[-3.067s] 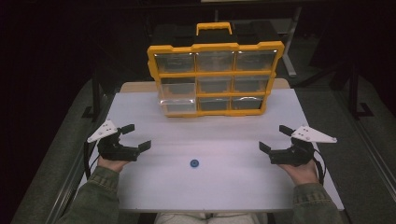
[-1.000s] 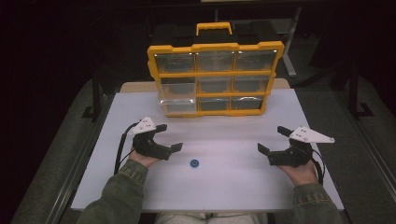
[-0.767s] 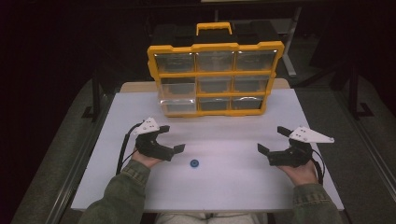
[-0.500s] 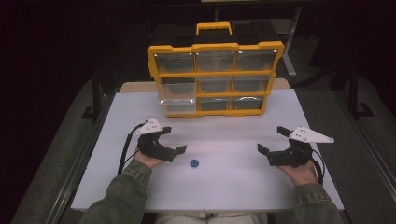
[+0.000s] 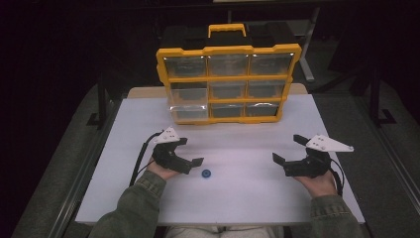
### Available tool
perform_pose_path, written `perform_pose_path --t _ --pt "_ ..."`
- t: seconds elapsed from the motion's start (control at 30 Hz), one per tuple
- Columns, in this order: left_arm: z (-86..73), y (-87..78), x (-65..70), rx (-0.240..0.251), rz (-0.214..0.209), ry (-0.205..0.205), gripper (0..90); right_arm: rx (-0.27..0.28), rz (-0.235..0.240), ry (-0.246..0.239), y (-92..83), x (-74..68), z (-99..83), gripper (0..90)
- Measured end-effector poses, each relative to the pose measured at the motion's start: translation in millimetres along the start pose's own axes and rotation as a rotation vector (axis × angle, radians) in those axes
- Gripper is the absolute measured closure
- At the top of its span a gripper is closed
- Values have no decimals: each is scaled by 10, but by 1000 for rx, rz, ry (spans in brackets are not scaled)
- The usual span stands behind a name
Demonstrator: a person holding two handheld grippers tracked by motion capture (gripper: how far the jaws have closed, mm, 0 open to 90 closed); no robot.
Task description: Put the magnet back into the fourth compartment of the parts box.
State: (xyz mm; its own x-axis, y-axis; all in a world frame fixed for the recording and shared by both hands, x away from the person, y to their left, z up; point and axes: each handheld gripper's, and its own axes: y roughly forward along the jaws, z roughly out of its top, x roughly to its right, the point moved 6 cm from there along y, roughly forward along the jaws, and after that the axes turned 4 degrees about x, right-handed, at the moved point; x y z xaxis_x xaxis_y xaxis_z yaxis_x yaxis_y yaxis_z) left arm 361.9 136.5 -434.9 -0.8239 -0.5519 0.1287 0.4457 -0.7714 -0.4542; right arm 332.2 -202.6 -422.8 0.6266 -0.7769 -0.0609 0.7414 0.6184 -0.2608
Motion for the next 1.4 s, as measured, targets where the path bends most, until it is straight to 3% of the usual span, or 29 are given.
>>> perform_pose_path --t 1.4 --pt "-188 291 211 -157 -67 50 0 -16 9 -14 21 -28 -20 0"
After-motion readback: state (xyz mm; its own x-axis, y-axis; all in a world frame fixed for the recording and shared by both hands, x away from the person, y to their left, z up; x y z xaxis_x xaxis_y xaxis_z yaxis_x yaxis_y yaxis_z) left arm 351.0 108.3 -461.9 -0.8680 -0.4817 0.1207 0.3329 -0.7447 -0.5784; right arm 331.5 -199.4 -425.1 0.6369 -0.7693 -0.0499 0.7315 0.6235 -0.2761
